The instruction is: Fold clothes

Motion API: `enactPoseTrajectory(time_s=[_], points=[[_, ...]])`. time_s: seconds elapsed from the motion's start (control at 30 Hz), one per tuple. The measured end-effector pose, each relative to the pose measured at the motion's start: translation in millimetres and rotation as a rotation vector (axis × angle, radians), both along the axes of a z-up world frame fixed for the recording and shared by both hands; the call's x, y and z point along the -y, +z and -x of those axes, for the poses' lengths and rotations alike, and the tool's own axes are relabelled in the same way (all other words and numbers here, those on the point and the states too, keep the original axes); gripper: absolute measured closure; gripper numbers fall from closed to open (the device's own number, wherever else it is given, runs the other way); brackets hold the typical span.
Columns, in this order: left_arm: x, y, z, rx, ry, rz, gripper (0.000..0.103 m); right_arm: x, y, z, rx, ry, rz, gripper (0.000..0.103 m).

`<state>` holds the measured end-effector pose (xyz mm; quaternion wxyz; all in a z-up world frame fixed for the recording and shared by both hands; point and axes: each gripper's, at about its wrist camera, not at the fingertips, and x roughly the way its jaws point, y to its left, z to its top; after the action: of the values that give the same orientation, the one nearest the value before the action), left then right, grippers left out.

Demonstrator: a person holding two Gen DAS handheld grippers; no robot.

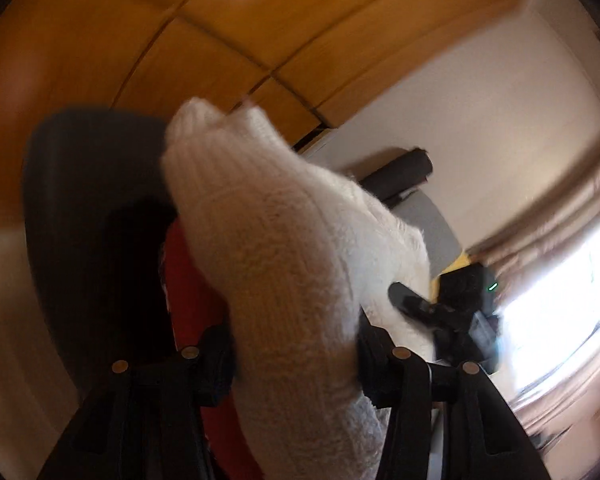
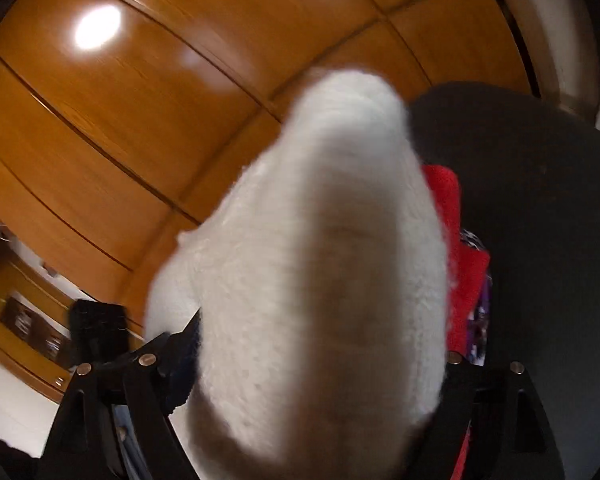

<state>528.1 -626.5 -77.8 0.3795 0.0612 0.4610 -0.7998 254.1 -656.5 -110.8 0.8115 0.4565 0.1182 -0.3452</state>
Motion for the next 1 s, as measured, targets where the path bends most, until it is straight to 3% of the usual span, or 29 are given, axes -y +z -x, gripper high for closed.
enactPoseTrajectory(time_s=[0.1,0.2,0.3,0.37,0.47,0.6,0.67,0.73,0.8,0.87,1.0], points=[[-2.1,12.7,6.0,0.042,-0.049,0.019,0.052,-20.5,28.4,-7.0,-0.075,0.005,0.046,0.032],[-5.6,12.5,8.0,0.018,-0.084,-0.044,0.052,-44.5,43.8,-13.4,-0.121,0.042,0.068,0.035],[-6.4,9.8,11.0,0.026,-0.067,-0.083,0.051,-38.8,10.9,-7.6,-0.155,-0.034,-0.024,0.025],[-10.4,21.3,7.2,0.045,-0.048,-0.084,0.05,-42.8,6.6,-4.6,-0.128,-0.075,-0.035,0.023],[-28.2,50.1,-7.0,0.124,-0.001,0.005,0.052,-57.2,17.1,-1.4,-0.093,-0.129,0.005,0.018],[-53.0,84.5,-16.8,0.151,0.049,0.151,0.051,-106.2,69.5,4.0,-0.213,-0.242,0.225,0.016],[-51.2,95.8,-8.1,0.157,0.023,0.205,0.05,-139.3,92.0,-1.6,-0.218,-0.222,0.335,0.014],[-41.7,104.6,-3.9,0.198,-0.011,0.234,0.05,-159.5,102.7,-19.3,-0.225,-0.115,0.391,0.014],[-24.6,107.7,27.0,0.242,-0.028,0.222,0.05,-162.4,103.0,-39.2,-0.32,-0.032,0.426,0.013],[-2.4,95.8,40.1,0.281,-0.041,0.144,0.051,-123.7,93.0,-27.0,-0.426,0.017,0.401,0.014],[19.0,68.9,58.4,0.48,-0.052,0.177,0.053,-73.5,34.1,-10.2,-0.659,0.049,0.263,0.013]])
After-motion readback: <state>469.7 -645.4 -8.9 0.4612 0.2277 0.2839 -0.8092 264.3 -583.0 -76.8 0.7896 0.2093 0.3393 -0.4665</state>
